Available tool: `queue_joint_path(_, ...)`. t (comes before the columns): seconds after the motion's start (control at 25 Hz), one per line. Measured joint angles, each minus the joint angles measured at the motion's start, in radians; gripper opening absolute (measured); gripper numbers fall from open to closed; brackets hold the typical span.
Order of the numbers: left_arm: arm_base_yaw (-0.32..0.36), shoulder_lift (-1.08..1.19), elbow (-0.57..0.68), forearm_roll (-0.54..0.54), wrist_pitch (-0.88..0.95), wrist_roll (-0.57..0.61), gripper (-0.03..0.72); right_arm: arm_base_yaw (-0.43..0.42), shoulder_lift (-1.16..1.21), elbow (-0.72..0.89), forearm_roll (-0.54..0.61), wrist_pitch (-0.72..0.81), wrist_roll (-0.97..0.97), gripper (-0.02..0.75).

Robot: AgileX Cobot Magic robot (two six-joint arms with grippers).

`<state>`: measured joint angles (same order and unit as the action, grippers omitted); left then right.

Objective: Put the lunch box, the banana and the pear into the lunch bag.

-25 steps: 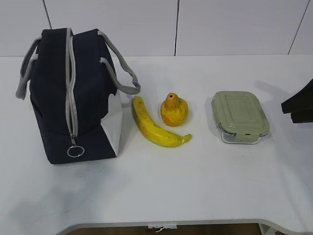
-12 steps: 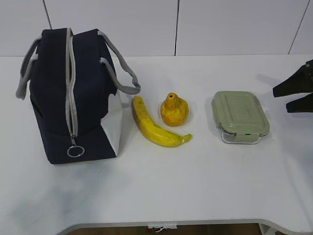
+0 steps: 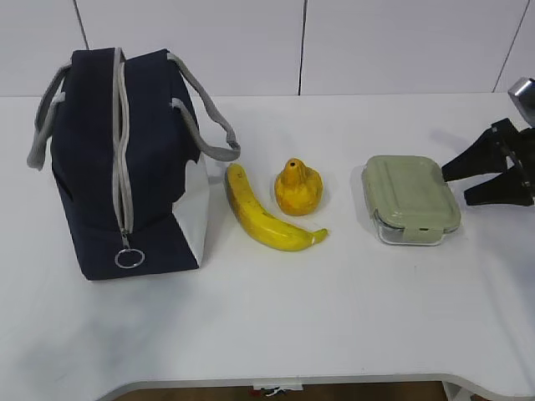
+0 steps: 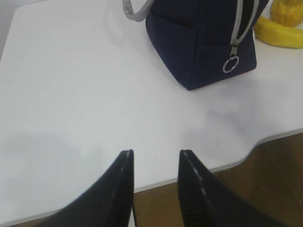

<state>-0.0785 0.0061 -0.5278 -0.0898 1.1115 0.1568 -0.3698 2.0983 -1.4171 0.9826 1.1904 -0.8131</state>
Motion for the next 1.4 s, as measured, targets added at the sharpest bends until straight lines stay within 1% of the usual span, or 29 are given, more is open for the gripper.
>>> queue_joint_path(0.2, 0.0, 0.0, 0.0, 0.0, 0.0, 0.0, 0.243, 0.006, 0.016, 0.0, 0.004, -0.002, -0.006, 0.583)
queue_joint_path(0.44, 0.0, 0.0, 0.0, 0.0, 0.0, 0.0, 0.243, 0.01, 0.016, 0.0, 0.043, -0.002, -0.037, 0.583)
queue_joint_path(0.76, 0.0, 0.0, 0.0, 0.0, 0.0, 0.0, 0.243, 0.01, 0.019, 0.0, 0.051, -0.002, -0.06, 0.582)
queue_joint_path(0.96, 0.0, 0.0, 0.0, 0.0, 0.0, 0.0, 0.243, 0.01, 0.064, -0.002, 0.085, -0.002, -0.064, 0.582)
queue_joint_path(1.4, 0.0, 0.0, 0.0, 0.0, 0.0, 0.0, 0.243, 0.061, 0.099, -0.002, 0.1, -0.01, -0.075, 0.582)
